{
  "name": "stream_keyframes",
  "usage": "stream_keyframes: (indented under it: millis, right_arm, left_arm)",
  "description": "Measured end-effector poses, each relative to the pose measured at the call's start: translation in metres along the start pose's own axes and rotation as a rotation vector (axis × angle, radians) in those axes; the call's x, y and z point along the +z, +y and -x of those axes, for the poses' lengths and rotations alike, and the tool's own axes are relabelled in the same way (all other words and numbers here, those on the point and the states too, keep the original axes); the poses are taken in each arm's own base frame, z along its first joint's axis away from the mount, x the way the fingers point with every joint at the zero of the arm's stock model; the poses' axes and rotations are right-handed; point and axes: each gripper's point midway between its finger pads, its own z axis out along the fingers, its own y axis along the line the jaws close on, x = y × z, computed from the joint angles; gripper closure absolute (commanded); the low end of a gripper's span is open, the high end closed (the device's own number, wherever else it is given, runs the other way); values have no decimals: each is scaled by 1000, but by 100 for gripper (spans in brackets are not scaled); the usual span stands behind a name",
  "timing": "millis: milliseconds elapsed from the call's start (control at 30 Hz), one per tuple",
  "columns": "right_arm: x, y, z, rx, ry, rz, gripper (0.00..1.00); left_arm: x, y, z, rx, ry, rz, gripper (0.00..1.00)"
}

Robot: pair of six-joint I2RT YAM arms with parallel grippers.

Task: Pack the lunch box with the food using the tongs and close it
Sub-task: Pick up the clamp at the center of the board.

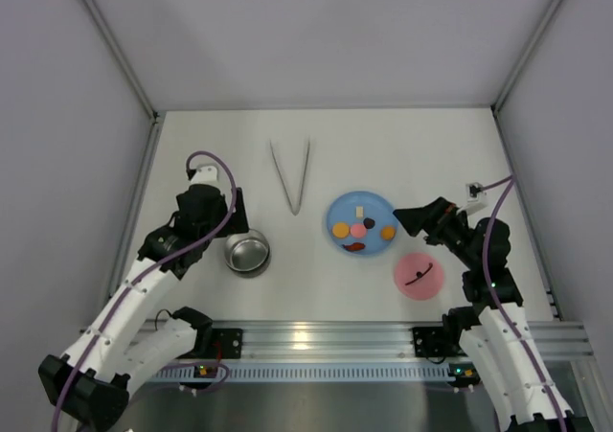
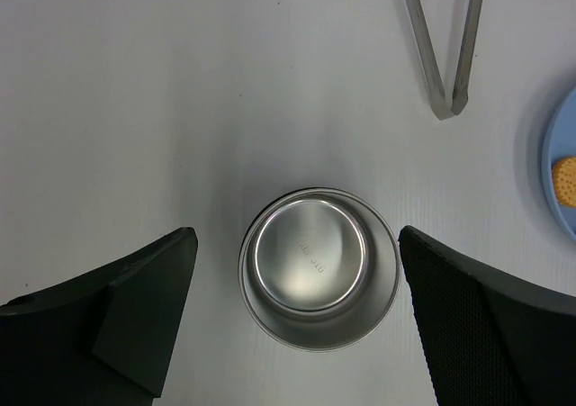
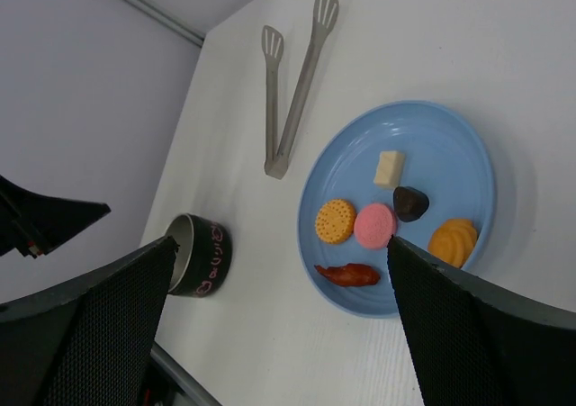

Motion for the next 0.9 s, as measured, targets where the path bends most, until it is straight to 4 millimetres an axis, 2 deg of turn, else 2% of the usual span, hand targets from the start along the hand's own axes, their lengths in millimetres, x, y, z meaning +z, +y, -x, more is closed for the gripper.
stream_keyframes:
  millis: [267,367,533,600,700,900]
  right_arm:
    - [-4,13,22,-6,-45,-18,1]
    - [-6,17,29,-1,-59,-31,1]
    - [-7,15,32,12,-57,-65,1]
    - [-7,11,29,24,-48,-83,1]
    - [-8,9,28,27,-47,-93,0]
    - [-16,16,33,-5,-82,-73,1]
  left_arm:
    - [-1,-8,6,-6,-3,-31,1]
    - [-1,-16,16,-9,-2,-53,1]
    - [6,-43,43,-21,9,-121,1]
    - [17,-54,51,-21,30,-133,1]
    - [45,-66,53,-24,76,-124,1]
    - [107,-83,27,-43,198,-87,1]
